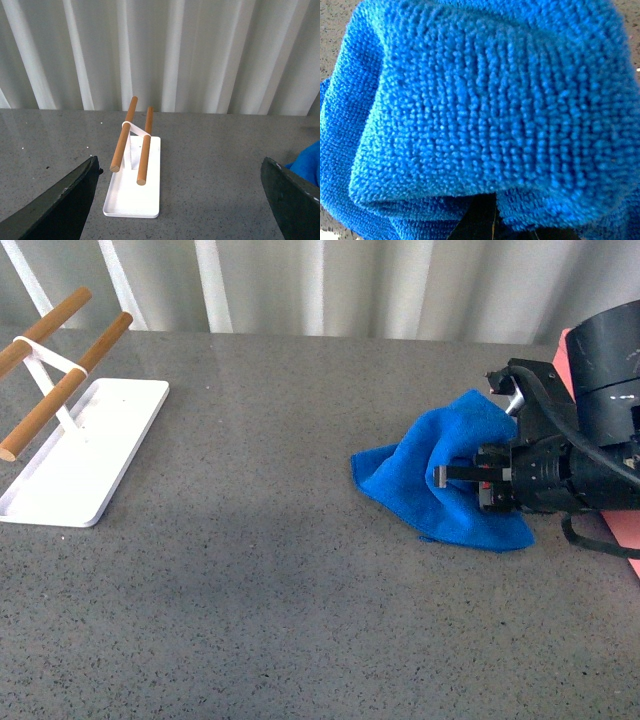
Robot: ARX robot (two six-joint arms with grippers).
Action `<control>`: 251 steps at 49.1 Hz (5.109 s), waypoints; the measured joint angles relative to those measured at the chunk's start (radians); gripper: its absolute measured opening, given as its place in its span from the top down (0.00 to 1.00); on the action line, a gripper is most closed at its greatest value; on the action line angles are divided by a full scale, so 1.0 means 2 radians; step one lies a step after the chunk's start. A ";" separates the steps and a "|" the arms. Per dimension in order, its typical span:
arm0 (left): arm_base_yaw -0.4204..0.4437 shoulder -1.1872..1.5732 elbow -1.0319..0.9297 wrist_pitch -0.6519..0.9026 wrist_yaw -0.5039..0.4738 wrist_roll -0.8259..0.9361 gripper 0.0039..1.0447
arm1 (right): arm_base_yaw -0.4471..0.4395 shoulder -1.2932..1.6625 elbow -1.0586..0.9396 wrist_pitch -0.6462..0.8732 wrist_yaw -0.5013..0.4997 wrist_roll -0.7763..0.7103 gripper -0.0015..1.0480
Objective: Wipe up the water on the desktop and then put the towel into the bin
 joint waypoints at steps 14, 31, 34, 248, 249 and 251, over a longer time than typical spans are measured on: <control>0.000 0.000 0.000 0.000 0.000 0.000 0.06 | -0.002 0.031 0.048 -0.021 0.046 0.006 0.97; 0.000 0.000 0.000 0.000 0.000 0.000 0.06 | -0.022 0.100 0.173 -0.043 0.068 -0.010 0.97; 0.000 0.000 0.000 0.000 0.000 0.000 0.06 | -0.021 0.110 0.193 -0.043 0.046 -0.010 0.97; 0.000 0.000 0.000 0.000 0.000 0.000 0.06 | -0.314 -0.146 0.152 -0.356 -0.204 0.141 0.07; 0.000 0.000 0.000 0.000 0.000 0.000 0.06 | -0.315 -0.145 0.155 -0.356 -0.204 0.141 0.07; 0.000 0.000 0.000 0.000 0.000 0.000 0.06 | -0.315 -0.142 0.165 -0.366 -0.202 0.139 0.07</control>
